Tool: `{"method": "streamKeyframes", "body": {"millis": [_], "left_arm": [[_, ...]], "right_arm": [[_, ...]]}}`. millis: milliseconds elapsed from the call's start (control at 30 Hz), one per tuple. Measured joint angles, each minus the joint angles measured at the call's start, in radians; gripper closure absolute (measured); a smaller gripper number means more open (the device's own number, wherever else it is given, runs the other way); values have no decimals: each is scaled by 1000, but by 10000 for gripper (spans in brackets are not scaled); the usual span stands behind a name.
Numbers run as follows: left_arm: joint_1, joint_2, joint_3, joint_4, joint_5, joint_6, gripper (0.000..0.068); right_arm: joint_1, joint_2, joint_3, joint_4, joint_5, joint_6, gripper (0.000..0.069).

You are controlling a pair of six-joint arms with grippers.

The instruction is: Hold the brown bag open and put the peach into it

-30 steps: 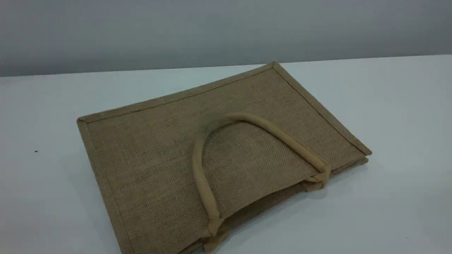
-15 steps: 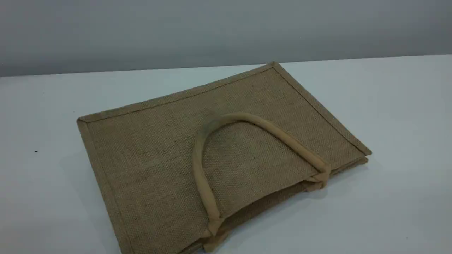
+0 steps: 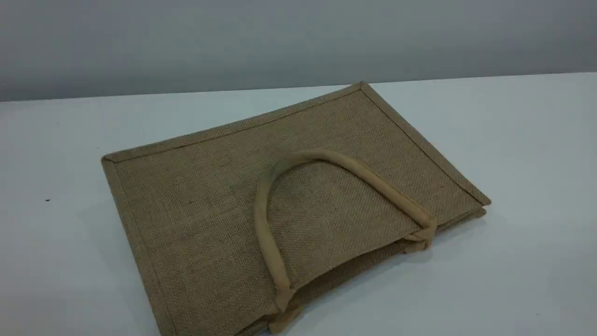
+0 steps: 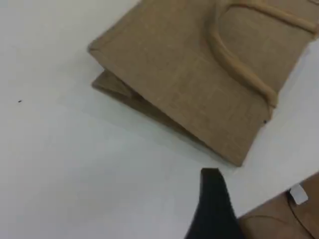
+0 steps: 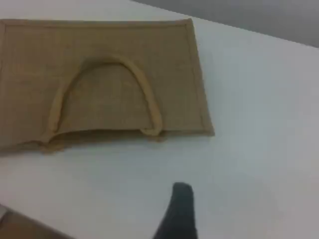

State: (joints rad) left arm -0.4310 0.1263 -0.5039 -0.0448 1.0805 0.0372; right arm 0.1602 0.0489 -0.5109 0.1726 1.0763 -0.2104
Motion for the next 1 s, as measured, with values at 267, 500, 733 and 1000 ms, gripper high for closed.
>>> {"method": "streamKeyframes", "body": {"millis": [267,500,733,1000], "left_arm": [[0,0,0,0,0,1,232],[0,0,0,0,0,2,232],[0,0,0,0,0,2,232],[127,-21,0,-8,-2,7,232]], "right_arm": [[0,0,0,2,0,0,109],[0,0,0,3,0,0,109],[0,0,0,4,0,0,109],[-70,0,0,19,0,0,109]]}}
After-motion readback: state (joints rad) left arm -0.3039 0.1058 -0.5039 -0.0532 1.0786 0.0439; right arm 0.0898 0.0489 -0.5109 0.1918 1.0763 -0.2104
